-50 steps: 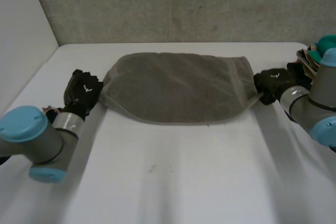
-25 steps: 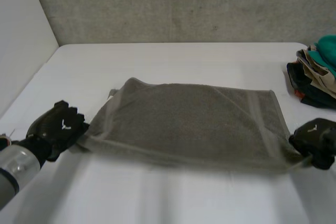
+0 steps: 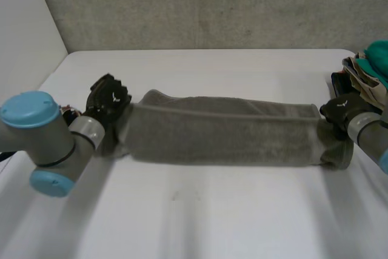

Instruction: Fold the laundry.

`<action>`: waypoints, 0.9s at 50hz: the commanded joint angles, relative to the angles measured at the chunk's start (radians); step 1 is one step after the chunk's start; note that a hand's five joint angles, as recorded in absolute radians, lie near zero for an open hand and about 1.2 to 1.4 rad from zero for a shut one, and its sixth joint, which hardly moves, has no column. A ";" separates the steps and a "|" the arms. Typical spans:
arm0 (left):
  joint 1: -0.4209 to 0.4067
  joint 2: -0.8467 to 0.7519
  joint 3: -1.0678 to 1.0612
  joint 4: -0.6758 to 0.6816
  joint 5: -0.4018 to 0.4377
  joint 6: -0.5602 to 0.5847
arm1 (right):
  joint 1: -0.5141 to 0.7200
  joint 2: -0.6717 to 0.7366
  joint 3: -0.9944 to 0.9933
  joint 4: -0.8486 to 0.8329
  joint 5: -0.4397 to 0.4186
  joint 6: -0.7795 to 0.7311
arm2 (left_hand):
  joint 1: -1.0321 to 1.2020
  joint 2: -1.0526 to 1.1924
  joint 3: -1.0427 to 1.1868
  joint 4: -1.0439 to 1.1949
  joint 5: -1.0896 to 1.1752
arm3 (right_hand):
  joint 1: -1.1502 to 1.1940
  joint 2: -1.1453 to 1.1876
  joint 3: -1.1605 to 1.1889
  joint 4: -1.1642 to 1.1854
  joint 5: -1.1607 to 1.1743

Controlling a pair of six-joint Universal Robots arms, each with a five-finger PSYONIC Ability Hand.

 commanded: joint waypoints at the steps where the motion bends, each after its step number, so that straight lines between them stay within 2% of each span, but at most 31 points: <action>1: -0.024 -0.099 0.107 0.136 -0.063 -0.002 | 0.010 0.086 -0.108 -0.078 0.034 0.013 | 0.248 0.198 0.198 0.192 0.243 | 0.281 0.215 0.199 0.191 0.238; 12: -0.044 -0.306 0.341 0.150 -0.072 0.006 | 0.054 0.242 -0.275 -0.183 0.063 0.008 | 0.248 0.198 0.198 0.192 0.243 | 0.281 0.215 0.199 0.191 0.238; 21: -0.045 -0.387 0.443 0.152 -0.070 0.000 | 0.059 0.334 -0.370 -0.238 0.072 0.008 | 0.248 0.198 0.198 0.192 0.243 | 0.281 0.215 0.199 0.191 0.238; 22: -0.047 -0.387 0.445 0.152 -0.069 -0.003 | 0.059 0.339 -0.375 -0.238 0.072 0.008 | 0.245 0.195 0.195 0.189 0.241 | 0.096 0.030 0.014 0.006 0.053; 23: -0.047 -0.387 0.445 0.152 -0.069 -0.005 | 0.060 0.343 -0.378 -0.238 0.074 0.008 | -0.016 -0.067 -0.066 -0.072 -0.021 | -0.479 -0.545 -0.561 -0.568 -0.521; 24: -0.053 -0.384 0.445 0.152 -0.072 -0.005 | 0.062 0.343 -0.378 -0.240 0.072 0.008 | -0.641 -0.691 -0.691 -0.697 -0.645 | -0.696 -0.763 -0.779 -0.786 -0.739; 25: -0.056 -0.383 0.445 0.152 -0.073 -0.005 | 0.062 0.343 -0.378 -0.240 0.072 0.010 | -0.708 -0.758 -0.758 -0.764 -0.713 | -0.792 -0.858 -0.874 -0.882 -0.834; 26: -0.062 -0.375 0.439 0.152 -0.073 -0.005 | 0.068 0.336 -0.376 -0.240 0.072 0.013 | -0.938 -0.989 -0.988 -0.994 -0.943 | -0.941 -1.007 -1.023 -1.031 -0.983; 27: -0.067 -0.367 0.434 0.152 -0.073 -0.005 | 0.071 0.330 -0.370 -0.240 0.071 0.013 | -0.974 -1.024 -1.024 -1.030 -0.978 | -0.941 -1.007 -1.023 -1.031 -0.983; 33: -0.094 -0.255 0.370 0.152 -0.095 -0.003 | 0.082 0.222 -0.308 -0.237 0.068 0.071 | -0.974 -1.024 -1.024 -1.030 -0.978 | -0.941 -1.007 -1.023 -1.031 -0.983; 37: -0.099 -0.169 0.281 0.150 -0.115 -0.005 | 0.073 0.097 -0.228 -0.232 0.046 0.137 | -0.974 -1.024 -1.024 -1.030 -0.978 | -0.941 -1.007 -1.023 -1.031 -0.983; 41: -0.101 -0.076 0.158 0.149 -0.116 -0.005 | 0.071 -0.055 -0.102 -0.215 0.005 0.192 | -0.974 -1.024 -1.024 -1.030 -0.978 | -0.929 -0.995 -1.011 -1.018 -0.971; 45: -0.087 0.032 0.020 0.149 -0.115 -0.010 | 0.059 -0.130 -0.010 -0.157 -0.049 0.200 | -0.974 -1.024 -1.024 -1.030 -0.978 | -0.851 -0.918 -0.934 -0.941 -0.894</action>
